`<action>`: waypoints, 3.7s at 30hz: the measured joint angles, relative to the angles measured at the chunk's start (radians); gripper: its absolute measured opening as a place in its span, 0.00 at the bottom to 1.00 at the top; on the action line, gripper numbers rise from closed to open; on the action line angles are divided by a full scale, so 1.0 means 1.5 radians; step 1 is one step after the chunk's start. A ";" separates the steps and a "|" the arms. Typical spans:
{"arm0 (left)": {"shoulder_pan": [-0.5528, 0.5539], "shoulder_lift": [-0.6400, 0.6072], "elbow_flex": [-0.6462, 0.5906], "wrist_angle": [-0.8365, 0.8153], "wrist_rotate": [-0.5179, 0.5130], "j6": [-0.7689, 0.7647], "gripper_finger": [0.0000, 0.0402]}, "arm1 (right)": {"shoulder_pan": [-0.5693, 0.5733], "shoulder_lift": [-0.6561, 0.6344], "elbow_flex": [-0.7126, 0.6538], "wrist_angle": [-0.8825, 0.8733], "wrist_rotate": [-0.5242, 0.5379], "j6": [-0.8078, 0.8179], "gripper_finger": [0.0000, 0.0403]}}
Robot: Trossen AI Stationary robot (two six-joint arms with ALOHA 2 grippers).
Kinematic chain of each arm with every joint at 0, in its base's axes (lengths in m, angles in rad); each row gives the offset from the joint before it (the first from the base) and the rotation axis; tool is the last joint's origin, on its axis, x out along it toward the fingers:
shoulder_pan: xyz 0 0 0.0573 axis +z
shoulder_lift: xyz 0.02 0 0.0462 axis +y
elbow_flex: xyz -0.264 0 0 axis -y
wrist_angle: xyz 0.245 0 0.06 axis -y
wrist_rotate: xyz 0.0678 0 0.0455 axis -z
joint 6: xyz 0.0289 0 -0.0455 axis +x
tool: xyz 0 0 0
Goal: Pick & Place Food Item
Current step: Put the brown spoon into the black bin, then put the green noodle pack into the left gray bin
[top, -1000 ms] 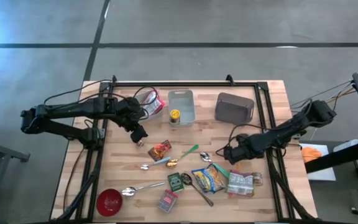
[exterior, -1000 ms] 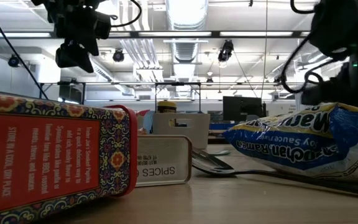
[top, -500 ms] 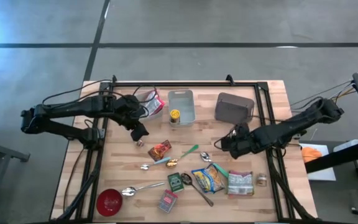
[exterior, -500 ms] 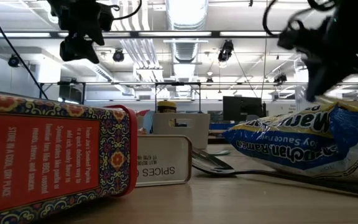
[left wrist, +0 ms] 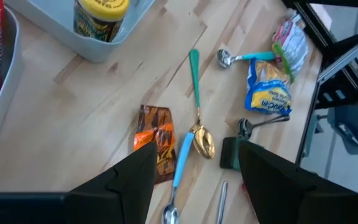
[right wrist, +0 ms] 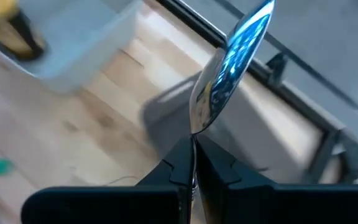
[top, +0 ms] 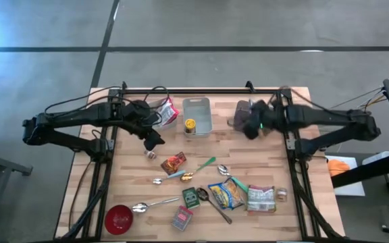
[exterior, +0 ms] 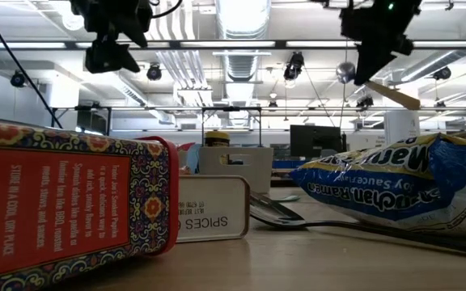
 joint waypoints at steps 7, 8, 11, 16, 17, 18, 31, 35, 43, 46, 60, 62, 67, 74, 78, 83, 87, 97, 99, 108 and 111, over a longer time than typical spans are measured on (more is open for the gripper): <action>0.000 -0.004 0.000 0.014 -0.007 -0.016 0.57 | -0.208 0.008 -0.037 0.062 -0.188 -0.313 0.02; 0.000 -0.005 0.000 0.015 -0.010 -0.016 0.57 | -0.227 0.010 -0.045 0.075 -0.204 -0.345 0.02; 0.000 -0.005 -0.001 0.016 -0.021 -0.017 0.57 | -0.266 0.020 -0.059 0.120 -0.239 -0.418 0.02; 0.000 -0.005 -0.001 0.021 -0.024 -0.018 0.57 | -0.286 0.063 -0.065 0.149 -0.266 -0.508 0.02; 0.000 -0.005 -0.001 0.024 -0.026 -0.018 0.57 | -0.287 0.075 -0.065 0.147 -0.267 -0.515 0.02; 0.000 -0.005 -0.001 0.026 -0.029 -0.018 0.57 | -0.288 0.087 -0.066 0.146 -0.267 -0.520 0.02; -0.001 -0.005 -0.001 0.028 -0.036 -0.018 0.57 | -0.292 0.197 -0.089 0.156 -0.265 -0.548 0.02; 0.000 -0.005 -0.001 0.028 -0.036 -0.018 0.57 | -0.303 0.200 -0.115 0.183 -0.262 -0.549 0.02; 0.000 -0.005 -0.001 0.028 -0.036 -0.018 0.57 | -0.322 0.208 -0.150 0.259 -0.263 -0.533 0.02; 0.000 -0.005 -0.001 0.028 -0.036 -0.018 0.57 | -0.322 0.224 -0.161 0.260 -0.264 -0.519 0.02; 0.000 -0.005 -0.001 0.028 -0.036 -0.028 0.57 | -0.322 0.286 -0.174 0.260 -0.267 -0.424 0.02; 0.000 -0.005 -0.001 0.028 -0.036 -0.029 0.57 | -0.322 0.287 -0.174 0.259 -0.267 -0.424 0.02; 0.000 -0.005 -0.001 0.028 -0.036 -0.029 0.57 | -0.321 0.283 -0.174 0.256 -0.268 -0.421 0.02; 0.000 -0.005 -0.001 0.028 -0.036 -0.030 0.57 | -0.322 0.280 -0.174 0.251 -0.337 -0.372 0.02; 0.000 -0.005 -0.001 0.028 -0.035 -0.030 0.57 | -0.321 0.280 -0.174 0.241 -0.370 -0.352 0.08; 0.000 -0.005 -0.001 0.028 -0.035 -0.029 0.57 | -0.321 0.280 -0.167 0.222 -0.371 -0.337 0.27; 0.000 -0.005 -0.001 0.028 -0.036 -0.029 0.57 | -0.321 0.279 -0.150 0.204 -0.369 -0.336 0.40; 0.000 -0.005 -0.001 0.028 -0.036 -0.027 0.57 | -0.301 0.235 -0.042 0.070 -0.365 -0.302 0.48; -0.001 -0.005 -0.001 0.028 -0.036 -0.027 0.57 | -0.282 0.207 -0.021 0.042 -0.365 -0.295 0.48; -0.001 -0.005 -0.001 0.028 -0.038 -0.017 0.57 | -0.131 0.063 0.013 -0.037 -0.379 -0.179 0.48; -0.001 -0.005 -0.001 0.028 -0.038 -0.012 0.57 | -0.074 0.023 -0.019 -0.041 -0.418 -0.093 0.48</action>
